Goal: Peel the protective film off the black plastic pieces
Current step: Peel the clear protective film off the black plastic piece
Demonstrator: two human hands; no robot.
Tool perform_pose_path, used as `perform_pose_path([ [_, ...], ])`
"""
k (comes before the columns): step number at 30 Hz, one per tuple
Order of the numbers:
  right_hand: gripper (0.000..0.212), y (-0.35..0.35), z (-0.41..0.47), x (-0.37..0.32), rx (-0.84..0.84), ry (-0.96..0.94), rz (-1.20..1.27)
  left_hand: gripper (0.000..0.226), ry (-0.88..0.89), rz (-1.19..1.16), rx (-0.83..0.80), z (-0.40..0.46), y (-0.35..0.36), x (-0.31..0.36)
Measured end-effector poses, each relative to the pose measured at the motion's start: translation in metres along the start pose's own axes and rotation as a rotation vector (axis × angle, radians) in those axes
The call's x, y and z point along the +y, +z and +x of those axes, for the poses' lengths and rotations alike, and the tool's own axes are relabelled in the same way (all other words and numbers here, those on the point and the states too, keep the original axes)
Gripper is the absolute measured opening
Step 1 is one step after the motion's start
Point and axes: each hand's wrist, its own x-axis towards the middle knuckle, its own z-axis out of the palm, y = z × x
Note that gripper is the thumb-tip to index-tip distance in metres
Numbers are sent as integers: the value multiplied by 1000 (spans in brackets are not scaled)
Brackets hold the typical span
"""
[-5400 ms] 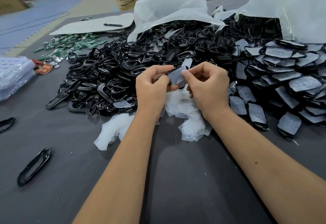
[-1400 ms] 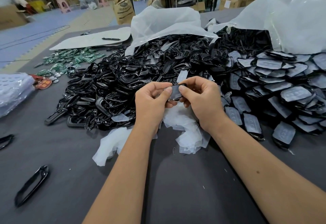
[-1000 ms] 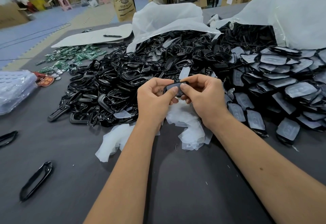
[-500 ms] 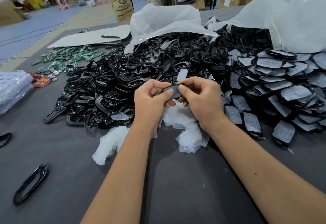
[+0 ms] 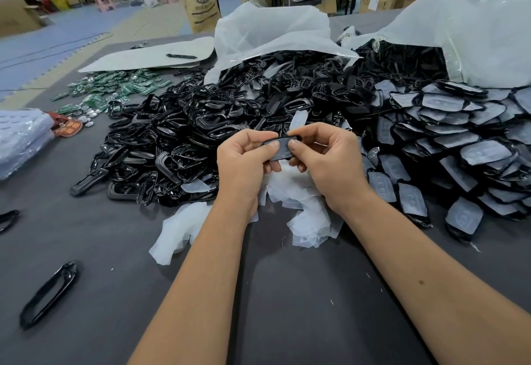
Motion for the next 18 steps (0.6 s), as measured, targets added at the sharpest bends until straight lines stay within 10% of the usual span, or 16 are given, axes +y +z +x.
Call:
perform_pose_path([
  [18,21,7,-9,-10,-153,-235,-346,21,-135,-262,98,7,-3,3],
])
